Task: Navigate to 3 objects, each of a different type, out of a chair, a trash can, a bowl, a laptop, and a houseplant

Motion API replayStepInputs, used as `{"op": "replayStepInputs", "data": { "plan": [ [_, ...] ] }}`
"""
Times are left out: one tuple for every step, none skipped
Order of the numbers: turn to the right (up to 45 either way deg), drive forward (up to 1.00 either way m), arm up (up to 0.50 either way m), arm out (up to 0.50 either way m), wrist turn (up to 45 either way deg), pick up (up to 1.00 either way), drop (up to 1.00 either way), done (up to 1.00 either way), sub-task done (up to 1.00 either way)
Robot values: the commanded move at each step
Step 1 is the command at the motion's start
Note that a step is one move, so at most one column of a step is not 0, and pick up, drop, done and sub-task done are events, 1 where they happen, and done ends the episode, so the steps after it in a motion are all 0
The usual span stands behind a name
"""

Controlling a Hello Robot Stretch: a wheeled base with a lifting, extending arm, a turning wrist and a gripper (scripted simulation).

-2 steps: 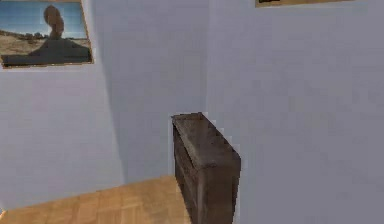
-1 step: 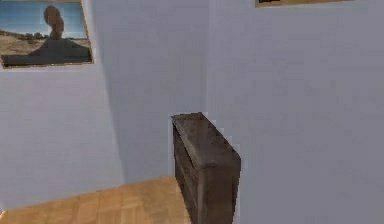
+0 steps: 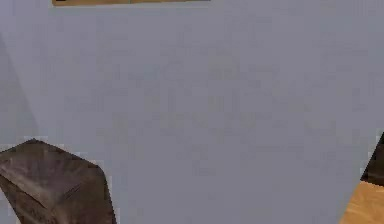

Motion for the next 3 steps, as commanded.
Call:
{"op": "replayStepInputs", "data": {
  "plan": [
    [45.0, 0.0, 0.0, 0.0, 0.0, 0.0, 0.0, 0.0, 0.0],
    [45.0, 0.0, 0.0, 0.0, 0.0, 0.0, 0.0, 0.0, 0.0],
    [6.0, 0.0, 0.0, 0.0, 0.0, 0.0, 0.0, 0.0, 0.0]
  ]
}}
